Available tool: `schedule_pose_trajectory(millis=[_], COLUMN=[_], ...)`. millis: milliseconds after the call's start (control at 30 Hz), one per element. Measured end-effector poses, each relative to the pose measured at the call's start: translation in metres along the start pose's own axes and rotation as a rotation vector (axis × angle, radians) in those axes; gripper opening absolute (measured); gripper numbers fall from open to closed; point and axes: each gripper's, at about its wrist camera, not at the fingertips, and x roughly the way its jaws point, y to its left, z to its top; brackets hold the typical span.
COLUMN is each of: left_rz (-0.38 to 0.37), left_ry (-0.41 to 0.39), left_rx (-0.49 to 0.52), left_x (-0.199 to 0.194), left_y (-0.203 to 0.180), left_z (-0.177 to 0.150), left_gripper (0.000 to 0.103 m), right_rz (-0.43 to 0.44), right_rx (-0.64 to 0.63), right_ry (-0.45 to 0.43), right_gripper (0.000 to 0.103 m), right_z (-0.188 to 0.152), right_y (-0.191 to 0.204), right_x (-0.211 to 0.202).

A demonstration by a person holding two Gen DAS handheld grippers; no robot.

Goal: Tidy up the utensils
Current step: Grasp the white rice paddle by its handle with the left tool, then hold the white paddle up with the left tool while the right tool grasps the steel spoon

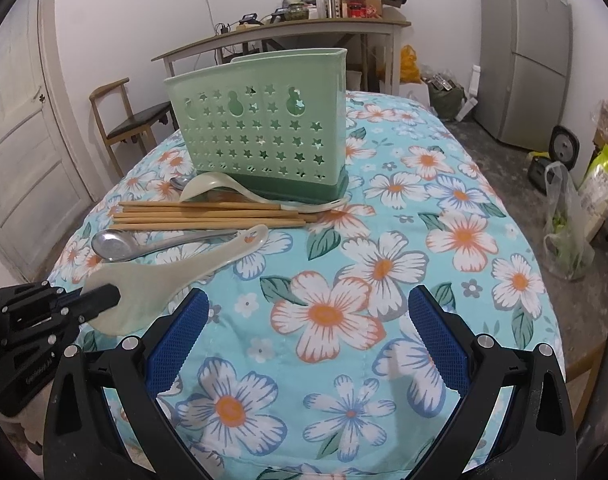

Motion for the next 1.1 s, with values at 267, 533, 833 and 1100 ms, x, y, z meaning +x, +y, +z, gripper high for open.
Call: schedule_pose_trajectory(millis=[267,533,833,1100], left_rz=[0.003,0.029,0.037,0.056], left_ry=[0.01,0.016,-0.031,-0.107], left_rx=[-0.006,-0.019,-0.05,-0.049], left_x=[0.007,0.013,0.003,-0.037], left_y=[-0.003,-0.008,-0.006,0.002], left_z=[-0.008,-0.014,-0.01,0.003], left_gripper=[0.005,0.007,0.003,0.003], right_rz=[0.0,0.005,0.004,-0.015], right_rx=[-0.006,-0.001,0.01,0.015], right_ry=[0.002,0.002,-0.017,-0.083], right_gripper=[0.095,0.095,0.095,0.095], right_z=[0.0,0.0,-0.002,0.002], right_y=[0.004,0.004,0.001,-0.006], right_x=[0.001,0.001,-0.003,-0.015])
